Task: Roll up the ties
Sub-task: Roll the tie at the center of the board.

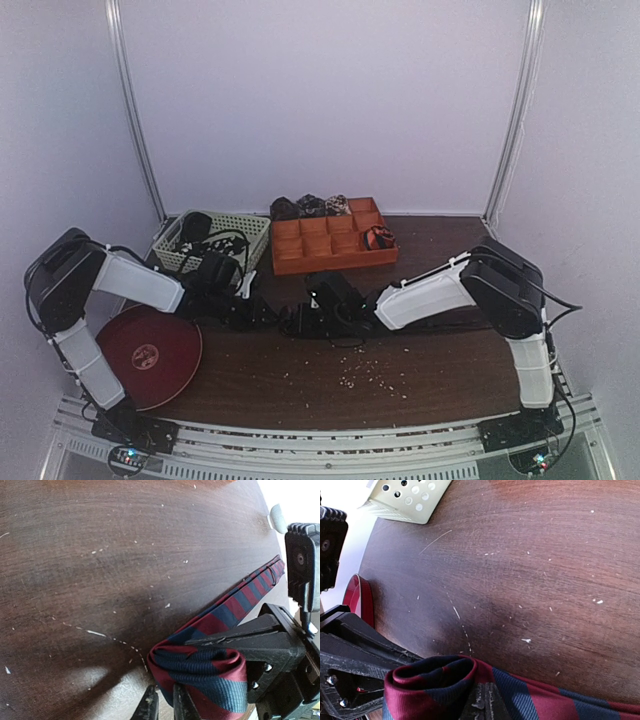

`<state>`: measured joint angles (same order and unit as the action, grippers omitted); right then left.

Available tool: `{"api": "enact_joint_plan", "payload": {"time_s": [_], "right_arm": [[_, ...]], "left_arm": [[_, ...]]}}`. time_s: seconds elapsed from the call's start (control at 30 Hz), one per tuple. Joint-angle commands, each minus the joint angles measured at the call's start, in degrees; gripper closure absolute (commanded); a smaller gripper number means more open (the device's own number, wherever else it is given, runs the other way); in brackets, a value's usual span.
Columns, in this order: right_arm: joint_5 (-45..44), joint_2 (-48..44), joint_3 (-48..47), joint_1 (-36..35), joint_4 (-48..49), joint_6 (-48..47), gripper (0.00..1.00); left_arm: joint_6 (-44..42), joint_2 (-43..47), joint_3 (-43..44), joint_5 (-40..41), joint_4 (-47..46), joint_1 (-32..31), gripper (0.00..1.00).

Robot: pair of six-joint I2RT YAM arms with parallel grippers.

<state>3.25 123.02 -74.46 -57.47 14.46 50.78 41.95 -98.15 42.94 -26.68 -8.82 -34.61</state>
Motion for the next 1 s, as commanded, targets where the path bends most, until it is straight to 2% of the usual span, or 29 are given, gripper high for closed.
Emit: {"api": "enact_joint_plan", "payload": {"time_s": [0.0,0.3,0.57,0.8,0.97], "right_arm": [[-2.07,-2.94,1.82,0.36,-1.55,-0.58,0.98],[-5.74,-6.04,4.76,1.17,-3.56,-0.17,0.97],[-8.81,-12.04,8.56,1.67,-3.96,-0.06,0.84],[-3.65,-8.54,8.10,1.48,0.08,1.16,0.92],[-1.90,-5.56,5.73,0.70,0.65,3.00,0.94]], "left_arm": [[-1.26,1.56,1.80,0.67,0.10,-0.37,0.87],[-1.04,0.64,2.42,-0.59,-0.59,-0.60,0.91],[-0.91,-1.66,4.96,-0.42,-0.67,-2.18,0.91],[-0.78,-2.22,5.58,0.20,-0.52,-2.33,0.90],[-1.02,-2.06,5.33,0.55,-0.16,-2.39,0.90]]}}
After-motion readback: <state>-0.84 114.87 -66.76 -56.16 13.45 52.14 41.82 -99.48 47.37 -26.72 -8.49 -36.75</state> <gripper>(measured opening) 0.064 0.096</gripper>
